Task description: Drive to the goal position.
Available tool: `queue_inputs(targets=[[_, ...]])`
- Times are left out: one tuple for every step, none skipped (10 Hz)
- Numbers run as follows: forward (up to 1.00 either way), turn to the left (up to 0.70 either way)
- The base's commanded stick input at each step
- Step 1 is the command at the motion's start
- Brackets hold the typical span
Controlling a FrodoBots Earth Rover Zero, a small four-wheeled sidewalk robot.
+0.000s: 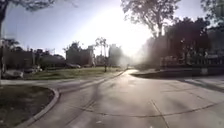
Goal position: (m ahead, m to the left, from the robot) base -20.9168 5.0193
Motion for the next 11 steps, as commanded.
queue_inputs(targets=[[0.70, 0.00], [0.70, 0.00], [0.70, 0.00], [0.70, 0.00], [0.70, 0.00], [0.70, 0.00], [0.70, 0.00], [0.70, 0.00], [0.70, 0.00], [0.70, 0.00], [0.70, 0.00]])
